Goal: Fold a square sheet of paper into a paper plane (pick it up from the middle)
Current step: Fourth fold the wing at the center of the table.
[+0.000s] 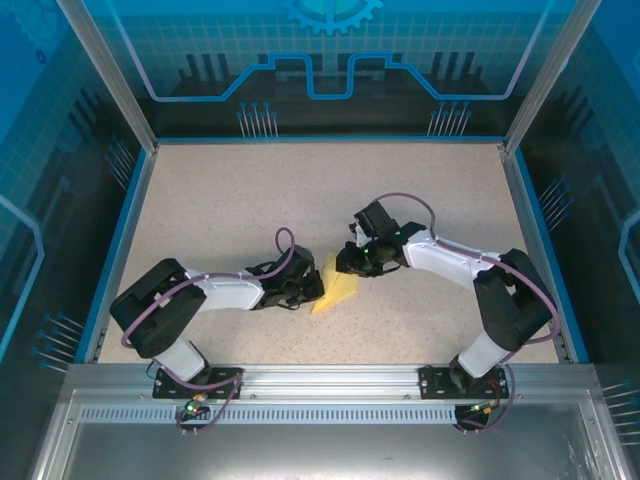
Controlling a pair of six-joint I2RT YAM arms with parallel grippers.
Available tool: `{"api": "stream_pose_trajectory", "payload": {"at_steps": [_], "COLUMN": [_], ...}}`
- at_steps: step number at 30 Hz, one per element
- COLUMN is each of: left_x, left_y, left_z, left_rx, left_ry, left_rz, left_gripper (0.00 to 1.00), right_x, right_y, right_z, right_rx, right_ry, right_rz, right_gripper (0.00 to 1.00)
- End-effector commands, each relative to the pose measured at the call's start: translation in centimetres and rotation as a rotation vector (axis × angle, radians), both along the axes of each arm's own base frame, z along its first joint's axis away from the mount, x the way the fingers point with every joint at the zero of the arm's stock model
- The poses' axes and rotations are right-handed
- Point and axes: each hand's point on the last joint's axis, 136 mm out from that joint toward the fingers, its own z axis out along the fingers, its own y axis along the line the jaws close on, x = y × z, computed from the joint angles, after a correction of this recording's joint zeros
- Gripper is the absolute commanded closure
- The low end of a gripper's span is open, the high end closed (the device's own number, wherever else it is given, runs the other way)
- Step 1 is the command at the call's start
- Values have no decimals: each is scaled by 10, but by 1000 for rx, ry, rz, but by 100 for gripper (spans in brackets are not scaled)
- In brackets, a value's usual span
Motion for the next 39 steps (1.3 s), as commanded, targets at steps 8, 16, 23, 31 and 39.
{"api": "stream_pose_trajectory", "payload": {"at_steps": [8, 16, 23, 31, 39], "left_x": [-20, -21, -22, -27, -32], "left_y": [21, 20, 21, 27, 30], "left_z": [-31, -32, -32, -37, -42], "left_rx": [126, 133, 142, 173, 177], "left_ry": [108, 110, 115, 138, 154], "left_rz": [-7, -19, -24, -21, -19], "left_gripper": [100, 100, 100, 100, 100], "right_x": [-7, -8, -10, -9, -11], "right_y": [29, 39, 40, 24, 8], "right_z": [-19, -38, -52, -69, -81], "right_rx": [98, 96, 67, 5, -1], "right_ry": [-25, 10, 37, 51, 72], "right_rz": [191, 230, 237, 190, 138], "right_gripper": [96, 96, 95, 96, 96]}}
